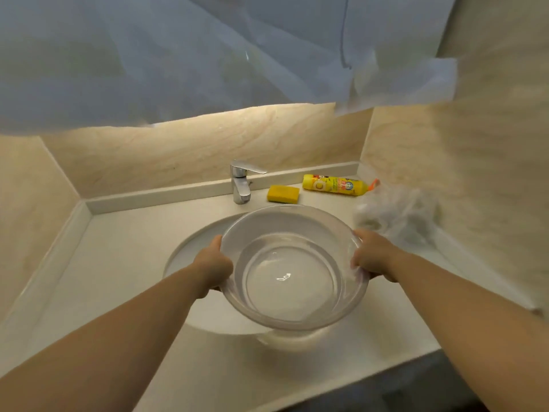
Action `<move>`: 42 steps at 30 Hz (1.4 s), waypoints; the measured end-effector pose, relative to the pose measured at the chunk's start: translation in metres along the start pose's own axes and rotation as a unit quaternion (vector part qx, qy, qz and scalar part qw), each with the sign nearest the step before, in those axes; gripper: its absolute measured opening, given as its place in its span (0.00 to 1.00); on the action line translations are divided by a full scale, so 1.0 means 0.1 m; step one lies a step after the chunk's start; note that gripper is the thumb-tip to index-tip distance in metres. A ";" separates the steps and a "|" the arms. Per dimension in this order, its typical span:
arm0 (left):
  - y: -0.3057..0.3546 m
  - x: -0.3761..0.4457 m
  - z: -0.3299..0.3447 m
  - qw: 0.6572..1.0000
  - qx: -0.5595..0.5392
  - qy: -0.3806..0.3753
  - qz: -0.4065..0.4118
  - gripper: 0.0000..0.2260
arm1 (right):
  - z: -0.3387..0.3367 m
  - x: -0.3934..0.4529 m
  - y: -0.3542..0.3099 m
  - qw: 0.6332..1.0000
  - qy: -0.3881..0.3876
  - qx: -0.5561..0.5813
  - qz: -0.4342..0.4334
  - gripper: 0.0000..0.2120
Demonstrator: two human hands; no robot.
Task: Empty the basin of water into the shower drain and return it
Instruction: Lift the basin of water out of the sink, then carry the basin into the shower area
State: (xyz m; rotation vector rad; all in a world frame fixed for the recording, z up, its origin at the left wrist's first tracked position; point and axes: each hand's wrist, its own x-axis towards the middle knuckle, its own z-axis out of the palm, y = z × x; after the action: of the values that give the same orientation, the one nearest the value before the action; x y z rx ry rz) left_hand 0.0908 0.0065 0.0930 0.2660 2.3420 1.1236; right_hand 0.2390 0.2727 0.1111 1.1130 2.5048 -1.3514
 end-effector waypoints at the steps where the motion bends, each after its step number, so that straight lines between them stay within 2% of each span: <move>1: 0.06 -0.08 0.04 1.000 0.007 -0.011 0.016 0.23 | -0.05 -0.15 0.08 1.000 0.012 0.009 0.005 0.23; 6: 0.32 -0.50 0.44 0.994 0.026 -0.076 0.074 0.18 | -0.33 -0.88 0.61 0.995 0.068 0.047 0.063 0.21; 11: 0.53 -0.91 1.02 0.985 0.050 -0.135 0.090 0.29 | -0.66 -1.60 1.24 0.985 0.144 0.029 0.092 0.23; 14: 0.64 -1.26 1.54 0.979 0.048 -0.165 0.109 0.30 | -0.87 -2.15 1.76 0.973 0.185 0.056 0.127 0.29; 20: 0.80 -2.06 2.69 0.962 0.080 -0.206 0.160 0.35 | -1.23 -3.22 2.84 0.945 0.239 0.105 0.194 0.27; 23: 0.84 -2.50 3.29 0.951 0.062 -0.246 0.175 0.31 | -1.42 -3.71 3.36 0.929 0.266 0.111 0.234 0.31; 29: 0.99 -3.31 4.39 0.933 0.077 -0.295 0.192 0.27 | -1.79 -4.52 4.32 0.892 0.307 0.150 0.295 0.31; 36: 1.37 -3.73 5.36 0.903 0.117 -0.319 0.261 0.27 | -2.21 -4.88 5.04 0.852 0.372 0.146 0.339 0.29; 42: 1.93 -3.59 6.30 0.882 0.133 -0.328 0.312 0.31 | -2.81 -4.74 5.58 0.823 0.423 0.125 0.357 0.26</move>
State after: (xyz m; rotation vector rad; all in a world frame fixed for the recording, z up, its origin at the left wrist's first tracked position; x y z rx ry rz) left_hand 0.7221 0.4105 0.0489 1.3536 1.7981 0.7700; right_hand 1.0102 0.4128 0.0809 2.8359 1.8327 -1.0734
